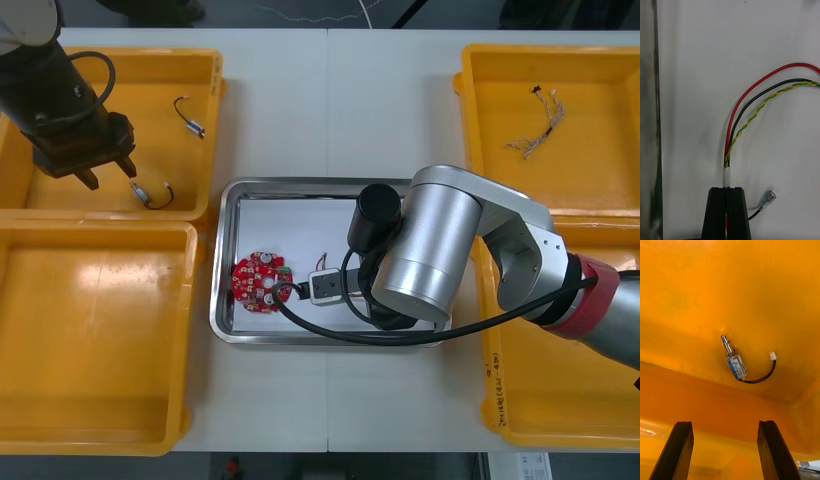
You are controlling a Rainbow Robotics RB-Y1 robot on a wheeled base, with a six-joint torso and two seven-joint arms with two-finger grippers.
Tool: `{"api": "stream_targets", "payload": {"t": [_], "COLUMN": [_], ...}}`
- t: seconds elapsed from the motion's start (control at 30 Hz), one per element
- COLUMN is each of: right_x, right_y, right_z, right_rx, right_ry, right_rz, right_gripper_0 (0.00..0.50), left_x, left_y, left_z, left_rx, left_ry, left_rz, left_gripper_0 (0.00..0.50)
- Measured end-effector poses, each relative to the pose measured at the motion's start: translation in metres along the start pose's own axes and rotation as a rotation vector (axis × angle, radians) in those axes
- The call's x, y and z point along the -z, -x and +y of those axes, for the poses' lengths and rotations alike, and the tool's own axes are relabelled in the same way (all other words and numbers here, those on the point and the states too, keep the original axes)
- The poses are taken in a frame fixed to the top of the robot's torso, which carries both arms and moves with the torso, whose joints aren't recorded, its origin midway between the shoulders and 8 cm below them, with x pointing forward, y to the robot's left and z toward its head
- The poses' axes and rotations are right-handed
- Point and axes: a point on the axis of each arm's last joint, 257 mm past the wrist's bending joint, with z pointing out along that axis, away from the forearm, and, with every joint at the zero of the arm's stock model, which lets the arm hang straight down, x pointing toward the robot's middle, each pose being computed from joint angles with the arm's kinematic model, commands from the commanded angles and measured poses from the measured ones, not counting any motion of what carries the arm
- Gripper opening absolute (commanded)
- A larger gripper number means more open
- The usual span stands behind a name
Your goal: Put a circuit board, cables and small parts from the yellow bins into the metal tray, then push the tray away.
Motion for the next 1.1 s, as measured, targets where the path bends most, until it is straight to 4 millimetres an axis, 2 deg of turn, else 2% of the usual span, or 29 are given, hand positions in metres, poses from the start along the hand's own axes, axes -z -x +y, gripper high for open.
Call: {"api": "stream_targets", "payload": {"t": [0.03, 0.07, 0.3, 0.47, 0.77, 0.9, 1.1], "right_x": [0.0, 0.0, 0.0, 0.0, 0.002, 0.013, 0.044], "right_y": [0.0, 0.0, 0.0, 0.0, -0.003, -0.015, -0.027], "right_z": [0.0, 0.0, 0.0, 0.001, 0.002, -0.003, -0.023], "right_rx": [-0.001, -0.001, -0.002, -0.004, -0.014, -0.053, -0.144], "right_ry": [0.0, 0.0, 0.0, 0.005, 0.015, 0.031, 0.021], "right_rz": [0.0, 0.001, 0.0, -0.001, 0.01, 0.05, 0.083], "right_gripper_0": [0.492, 0.5, 0.5, 0.5, 0.5, 0.5, 0.5], "left_x": [-0.001, -0.003, -0.015, -0.025, -0.042, -0.048, -0.056], "left_y": [0.002, 0.004, 0.017, 0.023, 0.02, 0.02, 0.019], "left_z": [0.001, 0.001, -0.001, -0.012, -0.018, -0.017, -0.015], "left_rx": [0.007, 0.014, 0.046, 0.054, 0.043, 0.017, -0.013], "left_ry": [-0.003, -0.006, -0.026, -0.056, -0.057, -0.052, -0.031], "left_rz": [-0.002, -0.007, -0.042, -0.063, -0.057, -0.057, -0.061], "left_gripper_0": [0.5, 0.5, 0.5, 0.5, 0.5, 0.5, 0.5]}}
